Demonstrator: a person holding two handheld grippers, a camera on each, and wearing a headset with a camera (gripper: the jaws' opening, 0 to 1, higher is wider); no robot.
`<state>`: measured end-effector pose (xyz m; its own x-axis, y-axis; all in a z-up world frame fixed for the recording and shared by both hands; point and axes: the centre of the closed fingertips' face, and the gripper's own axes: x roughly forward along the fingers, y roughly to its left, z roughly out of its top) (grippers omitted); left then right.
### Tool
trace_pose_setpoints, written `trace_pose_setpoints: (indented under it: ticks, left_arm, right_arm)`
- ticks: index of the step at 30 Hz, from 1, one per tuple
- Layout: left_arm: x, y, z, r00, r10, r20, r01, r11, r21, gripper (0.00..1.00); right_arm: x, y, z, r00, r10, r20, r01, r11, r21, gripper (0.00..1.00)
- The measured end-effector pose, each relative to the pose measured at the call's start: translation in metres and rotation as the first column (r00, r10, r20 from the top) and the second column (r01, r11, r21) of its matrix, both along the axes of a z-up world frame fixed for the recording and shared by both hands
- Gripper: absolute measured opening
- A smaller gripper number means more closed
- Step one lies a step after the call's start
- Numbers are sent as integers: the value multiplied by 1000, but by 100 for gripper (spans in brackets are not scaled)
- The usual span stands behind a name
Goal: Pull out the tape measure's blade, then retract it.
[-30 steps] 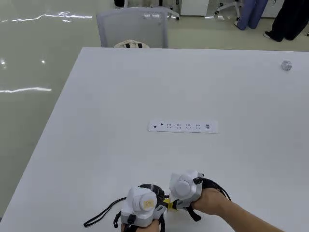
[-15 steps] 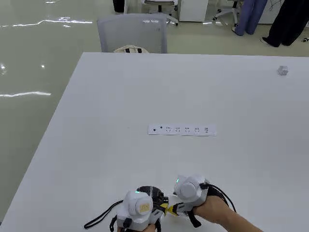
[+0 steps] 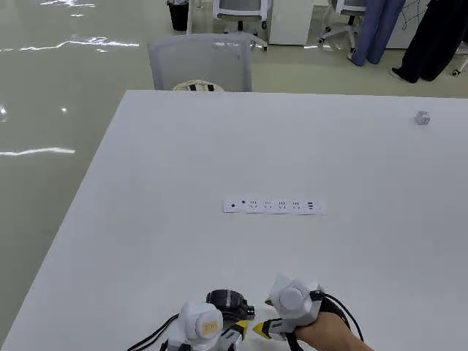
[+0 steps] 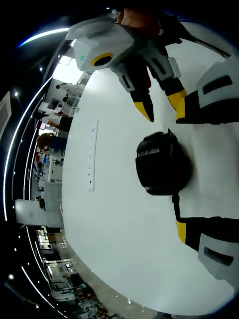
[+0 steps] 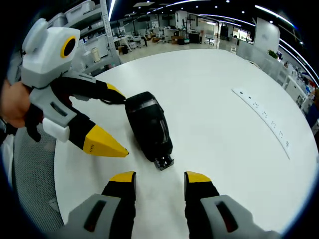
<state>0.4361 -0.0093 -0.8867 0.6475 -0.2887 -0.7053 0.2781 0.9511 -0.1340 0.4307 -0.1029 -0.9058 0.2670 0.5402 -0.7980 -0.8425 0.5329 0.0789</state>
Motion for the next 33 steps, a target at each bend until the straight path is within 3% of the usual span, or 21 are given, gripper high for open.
trace_pose_setpoints:
  ticks: [13, 26, 28, 33]
  left_arm:
    - [-14, 14, 0, 1000, -15, 1, 15, 1000, -12, 74]
    - [-20, 17, 10, 1000, -26, 18, 26, 999, -37, 75]
    - [-22, 17, 12, 999, -32, 20, 33, 999, -35, 76]
    - [-29, 18, 11, 999, -43, 1, 43, 999, -21, 77]
  right_arm:
    - [-11, -5, 16, 985, -170, 25, 168, 984, 63, 41]
    - [-25, -15, 30, 945, -327, 28, 322, 940, 114, 47]
    - [-28, -18, 33, 932, -362, 23, 356, 926, 128, 48]
    - [-37, -22, 40, 913, -407, 16, 401, 904, 147, 47]
